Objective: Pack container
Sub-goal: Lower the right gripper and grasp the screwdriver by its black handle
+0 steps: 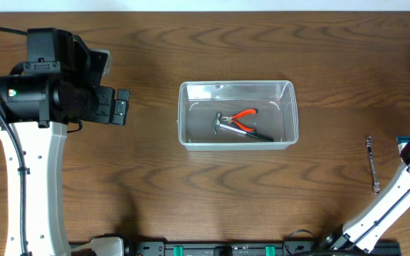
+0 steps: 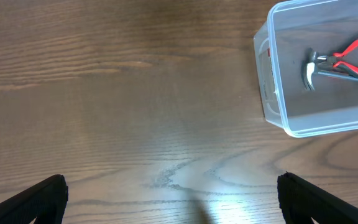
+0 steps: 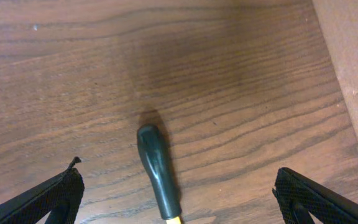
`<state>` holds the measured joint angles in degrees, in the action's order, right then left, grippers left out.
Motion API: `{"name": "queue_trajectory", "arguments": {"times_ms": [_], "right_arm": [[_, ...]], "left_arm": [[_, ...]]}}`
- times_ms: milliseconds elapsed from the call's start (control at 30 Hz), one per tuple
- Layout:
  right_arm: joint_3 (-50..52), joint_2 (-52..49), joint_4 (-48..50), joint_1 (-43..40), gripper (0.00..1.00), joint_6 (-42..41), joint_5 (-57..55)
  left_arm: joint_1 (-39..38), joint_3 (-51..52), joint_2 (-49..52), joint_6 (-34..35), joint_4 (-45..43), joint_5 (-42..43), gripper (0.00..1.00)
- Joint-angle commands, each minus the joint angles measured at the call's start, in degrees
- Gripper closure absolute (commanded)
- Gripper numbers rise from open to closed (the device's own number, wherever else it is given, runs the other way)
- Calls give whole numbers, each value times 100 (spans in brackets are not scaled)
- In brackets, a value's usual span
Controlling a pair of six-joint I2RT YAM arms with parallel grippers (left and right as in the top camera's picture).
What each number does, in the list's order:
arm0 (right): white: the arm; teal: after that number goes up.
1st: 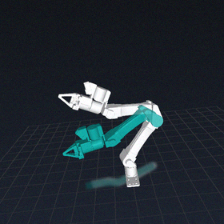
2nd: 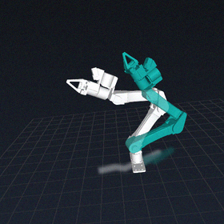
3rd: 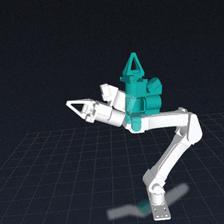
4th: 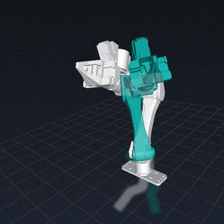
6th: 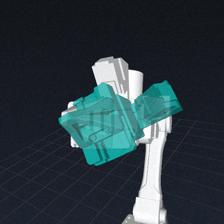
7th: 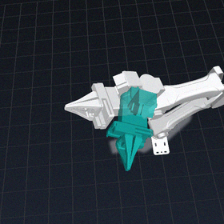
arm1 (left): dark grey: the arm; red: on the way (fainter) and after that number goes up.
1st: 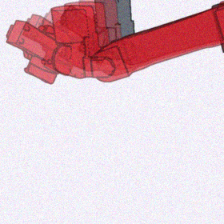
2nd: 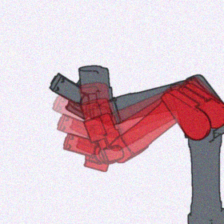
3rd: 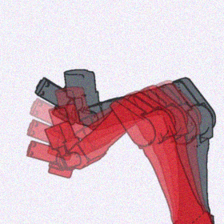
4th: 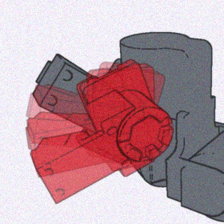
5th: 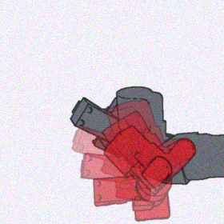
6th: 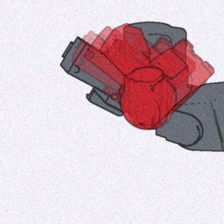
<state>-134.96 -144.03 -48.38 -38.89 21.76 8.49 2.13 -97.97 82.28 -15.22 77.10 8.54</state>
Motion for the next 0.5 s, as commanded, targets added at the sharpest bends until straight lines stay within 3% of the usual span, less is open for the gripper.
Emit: {"name": "queue_trajectory", "arguments": {"times_ms": [0, 467], "right_arm": [[-85, -229, -31, -37, 1, 17, 146], [-85, -332, -380, -46, 1, 1314, 483]], "left_arm": [[-24, -35, -31, 35, 20, -63, 2], [-24, -35, -31, 35, 20, -61, 2]]}}
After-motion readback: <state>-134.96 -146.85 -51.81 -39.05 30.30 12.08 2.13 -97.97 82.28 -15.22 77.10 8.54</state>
